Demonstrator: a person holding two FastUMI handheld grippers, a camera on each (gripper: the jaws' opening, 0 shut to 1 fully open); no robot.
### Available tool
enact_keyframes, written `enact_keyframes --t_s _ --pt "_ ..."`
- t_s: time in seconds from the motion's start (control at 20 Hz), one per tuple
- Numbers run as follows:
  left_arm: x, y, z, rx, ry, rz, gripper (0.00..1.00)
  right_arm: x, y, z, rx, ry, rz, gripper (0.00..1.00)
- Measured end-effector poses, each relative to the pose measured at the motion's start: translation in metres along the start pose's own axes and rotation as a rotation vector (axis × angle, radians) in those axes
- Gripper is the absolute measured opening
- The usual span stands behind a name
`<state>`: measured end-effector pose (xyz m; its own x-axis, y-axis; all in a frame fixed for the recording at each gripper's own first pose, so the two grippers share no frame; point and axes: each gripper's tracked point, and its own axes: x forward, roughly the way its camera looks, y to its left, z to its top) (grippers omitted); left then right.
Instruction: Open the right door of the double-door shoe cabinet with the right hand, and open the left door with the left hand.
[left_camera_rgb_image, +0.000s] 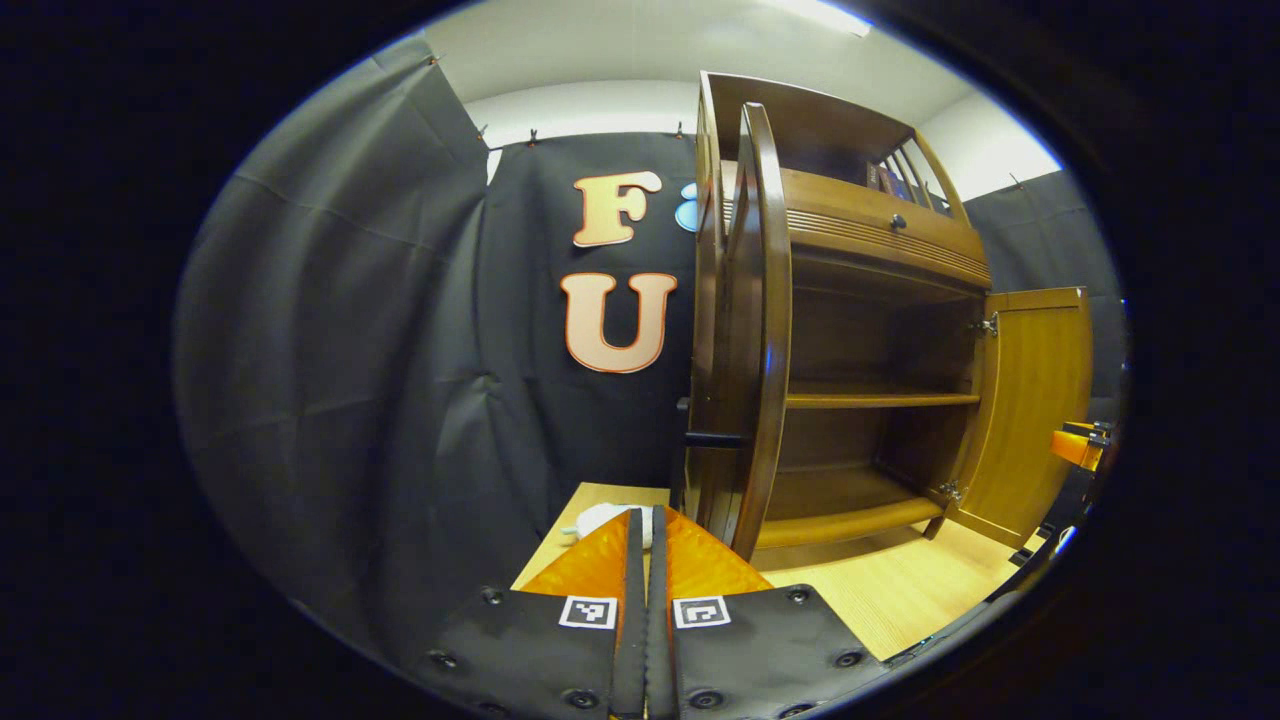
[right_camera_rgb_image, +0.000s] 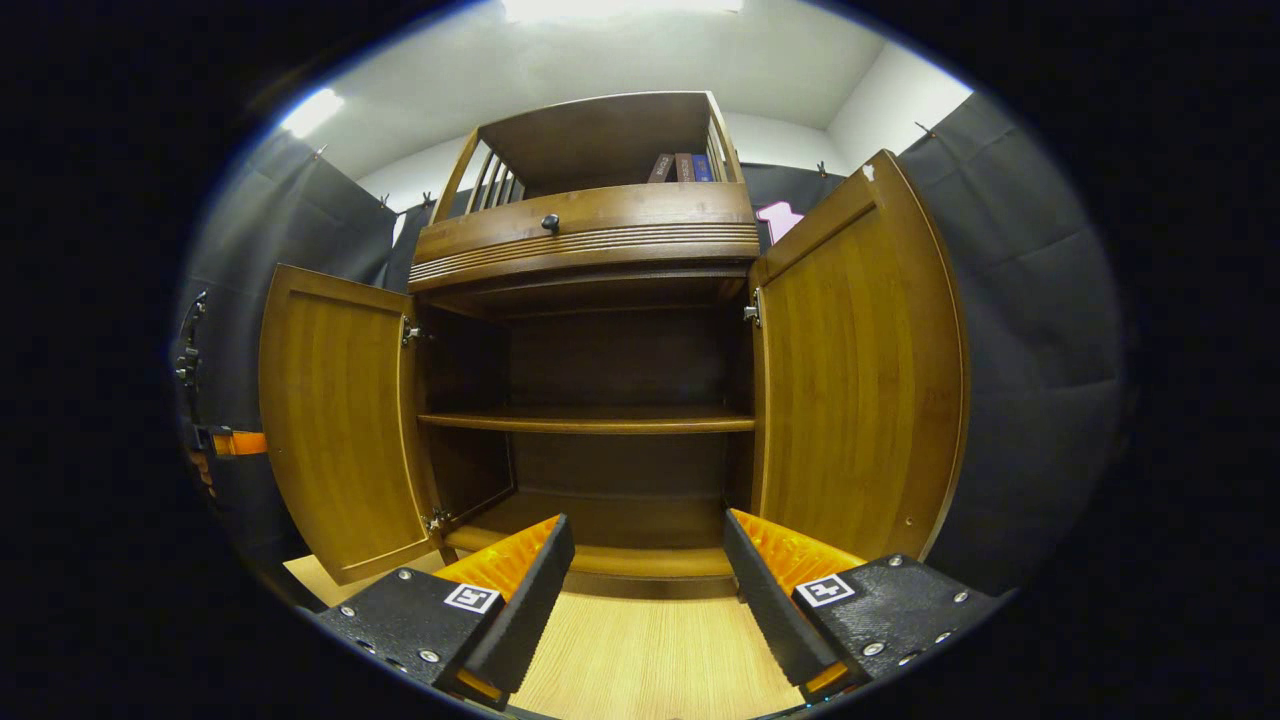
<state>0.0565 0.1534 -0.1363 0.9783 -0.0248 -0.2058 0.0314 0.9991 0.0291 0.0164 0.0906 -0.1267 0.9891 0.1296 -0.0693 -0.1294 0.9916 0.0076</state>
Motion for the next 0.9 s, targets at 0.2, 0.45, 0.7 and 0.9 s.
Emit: enact_keyframes --t_s 0.2,0.45,0.7,0.9 --pt "-0.018 -0.014 0.019 0.029 -0.024 0.048 0.07 -0.002 -0.005 0.006 -0.001 -0.005 0.0 0.92" --pt "-0.034 -0.056 0.055 0.047 -0.061 0.055 0.07 -0.009 -0.016 0.019 -0.019 -0.018 -0.012 0.92" --pt "-0.042 -0.088 0.088 0.085 -0.098 0.065 0.22 -0.019 -0.037 0.049 -0.038 -0.055 -0.04 0.92" --pt "-0.043 -0.115 0.098 0.07 -0.101 0.045 0.38 -0.027 -0.051 0.08 -0.066 -0.089 -0.058 0.98"
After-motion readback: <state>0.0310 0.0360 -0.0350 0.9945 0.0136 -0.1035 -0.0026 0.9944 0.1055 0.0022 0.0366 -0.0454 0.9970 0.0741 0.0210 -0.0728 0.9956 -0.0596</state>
